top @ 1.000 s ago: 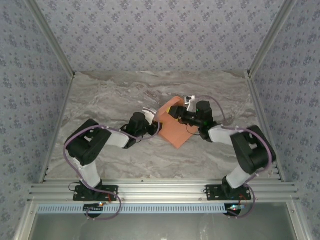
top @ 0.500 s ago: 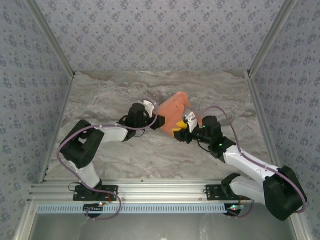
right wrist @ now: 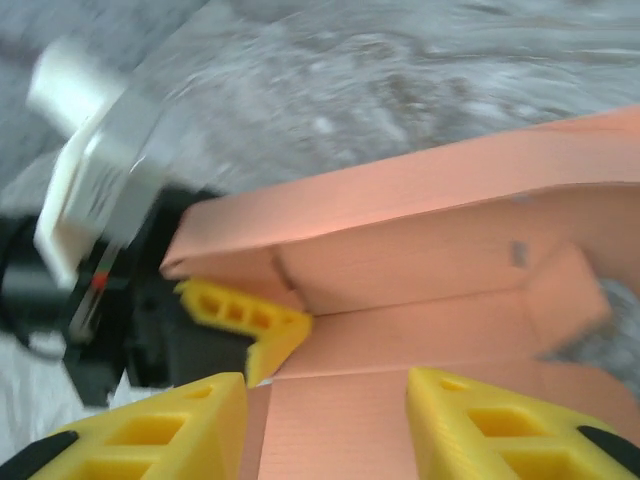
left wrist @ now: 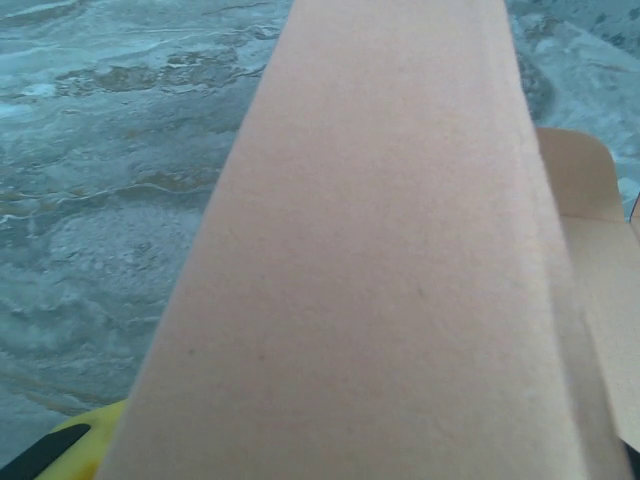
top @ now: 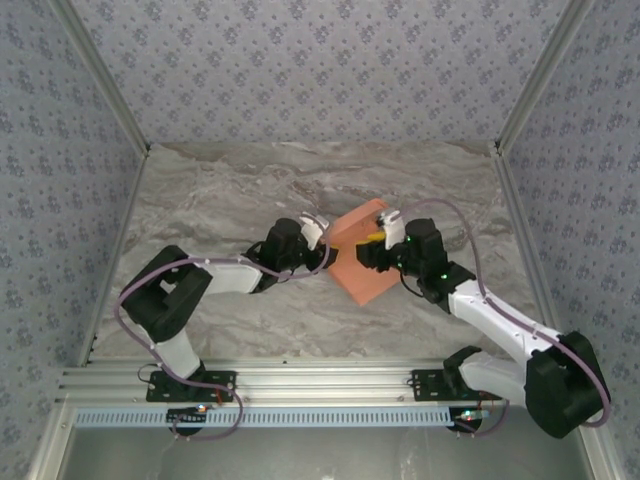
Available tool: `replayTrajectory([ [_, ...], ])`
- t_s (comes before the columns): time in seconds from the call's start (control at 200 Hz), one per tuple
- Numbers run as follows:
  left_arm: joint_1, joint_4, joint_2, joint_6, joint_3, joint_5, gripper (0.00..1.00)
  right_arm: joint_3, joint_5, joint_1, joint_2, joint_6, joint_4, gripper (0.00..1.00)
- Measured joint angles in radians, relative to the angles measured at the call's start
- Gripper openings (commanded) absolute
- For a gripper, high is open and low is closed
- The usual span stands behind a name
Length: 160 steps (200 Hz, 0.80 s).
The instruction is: Fold the paper box
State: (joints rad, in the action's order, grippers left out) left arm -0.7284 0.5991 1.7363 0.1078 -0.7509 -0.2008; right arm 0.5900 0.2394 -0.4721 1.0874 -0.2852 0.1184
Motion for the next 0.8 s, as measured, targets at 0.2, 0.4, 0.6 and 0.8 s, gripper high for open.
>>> replayTrajectory([
  [0.2,0.004,0.069,0.088,-0.083,0.011,0.008,0.24,0.0,0.018,0.077,0.068,-0.371,0.004,0.5],
  [0.4,0.004,0.087,0.1,-0.172,0.007,0.007,0.23,0.059,0.03,0.093,0.15,-0.493,-0.133,0.54],
  [0.6,0.005,0.094,0.1,-0.208,0.007,0.002,0.2,0.113,0.105,0.208,0.133,-0.517,-0.193,0.61],
  [0.8,0.035,0.089,0.1,-0.227,0.007,-0.059,0.21,0.169,0.034,0.291,0.063,-0.205,-0.301,0.59],
])
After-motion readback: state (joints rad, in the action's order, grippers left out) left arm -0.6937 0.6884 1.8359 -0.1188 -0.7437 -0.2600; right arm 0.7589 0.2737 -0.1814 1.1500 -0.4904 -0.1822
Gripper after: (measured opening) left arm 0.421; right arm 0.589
